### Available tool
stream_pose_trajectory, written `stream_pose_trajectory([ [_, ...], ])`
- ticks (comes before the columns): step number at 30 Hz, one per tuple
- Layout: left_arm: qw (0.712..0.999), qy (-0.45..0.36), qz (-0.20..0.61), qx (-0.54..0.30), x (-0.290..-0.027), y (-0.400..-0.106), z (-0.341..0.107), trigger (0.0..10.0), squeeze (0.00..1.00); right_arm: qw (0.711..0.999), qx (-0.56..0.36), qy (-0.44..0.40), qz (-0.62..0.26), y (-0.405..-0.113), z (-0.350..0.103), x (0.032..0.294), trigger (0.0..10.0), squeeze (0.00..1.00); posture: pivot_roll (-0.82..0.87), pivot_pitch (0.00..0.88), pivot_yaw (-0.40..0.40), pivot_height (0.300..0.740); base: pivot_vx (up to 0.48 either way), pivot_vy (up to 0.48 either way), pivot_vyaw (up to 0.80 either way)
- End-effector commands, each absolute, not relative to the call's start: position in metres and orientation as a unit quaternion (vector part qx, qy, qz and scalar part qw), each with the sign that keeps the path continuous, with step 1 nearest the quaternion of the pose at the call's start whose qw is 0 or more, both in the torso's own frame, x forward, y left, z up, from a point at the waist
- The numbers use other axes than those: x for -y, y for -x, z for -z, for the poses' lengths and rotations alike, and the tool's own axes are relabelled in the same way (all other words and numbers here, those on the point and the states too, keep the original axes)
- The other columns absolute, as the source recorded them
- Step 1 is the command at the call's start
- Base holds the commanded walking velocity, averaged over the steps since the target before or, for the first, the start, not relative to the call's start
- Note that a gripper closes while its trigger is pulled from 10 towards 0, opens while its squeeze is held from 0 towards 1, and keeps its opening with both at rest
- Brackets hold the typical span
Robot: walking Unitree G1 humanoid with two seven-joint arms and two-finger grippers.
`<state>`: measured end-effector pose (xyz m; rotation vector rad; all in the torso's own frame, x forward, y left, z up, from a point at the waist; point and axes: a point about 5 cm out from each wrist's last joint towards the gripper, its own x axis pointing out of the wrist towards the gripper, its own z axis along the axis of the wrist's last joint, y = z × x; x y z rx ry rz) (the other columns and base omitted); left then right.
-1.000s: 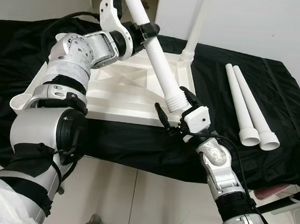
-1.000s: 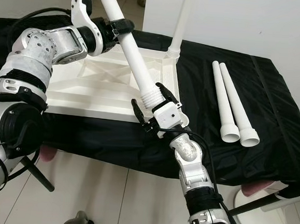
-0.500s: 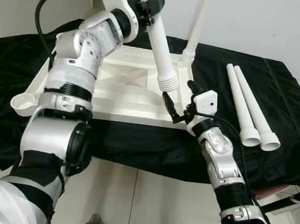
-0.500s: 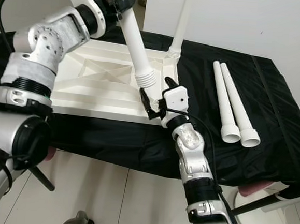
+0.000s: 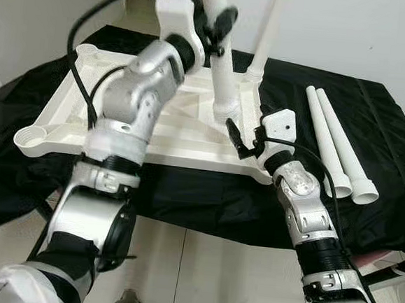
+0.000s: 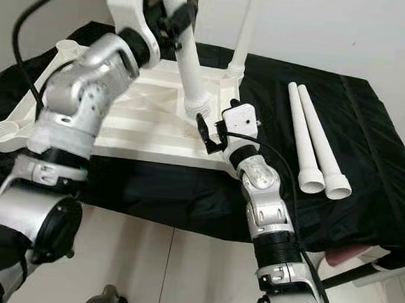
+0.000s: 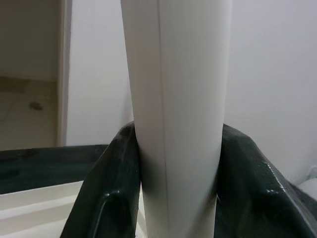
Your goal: Building children table
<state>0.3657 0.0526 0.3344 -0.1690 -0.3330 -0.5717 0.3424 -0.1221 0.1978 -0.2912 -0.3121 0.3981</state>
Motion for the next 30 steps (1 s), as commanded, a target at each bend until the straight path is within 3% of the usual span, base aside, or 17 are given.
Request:
stream_pose_trajectory([
  [1, 0.940, 0.070, 0.280, 0.181, -0.046, -0.360, -0.335, 10.0, 0.00, 0.954, 0.168, 0.155, -0.194, -0.344, -0.208, 0.120, 10.0, 0.00, 0.13, 0.008, -0.052, 0.740, 0.000, 0.000, 0.00],
  [10, 0.937, 0.073, 0.281, 0.194, -0.026, -0.346, -0.329, 10.0, 0.00, 0.959, 0.146, 0.134, -0.201, -0.351, -0.212, 0.110, 10.0, 0.00, 0.14, 0.000, -0.062, 0.740, 0.000, 0.000, 0.00],
  [22, 0.939, 0.071, 0.265, 0.208, -0.024, -0.341, -0.334, 10.0, 0.00, 0.959, 0.116, 0.094, -0.239, -0.352, -0.205, 0.098, 10.0, 0.00, 0.16, 0.000, -0.075, 0.740, 0.000, 0.000, 0.00],
  [30, 0.938, 0.070, 0.269, 0.207, -0.019, -0.338, -0.332, 10.0, 0.00, 0.965, 0.126, 0.108, -0.204, -0.359, -0.210, 0.105, 10.0, 0.00, 0.17, 0.000, -0.077, 0.740, 0.000, 0.000, 0.00],
])
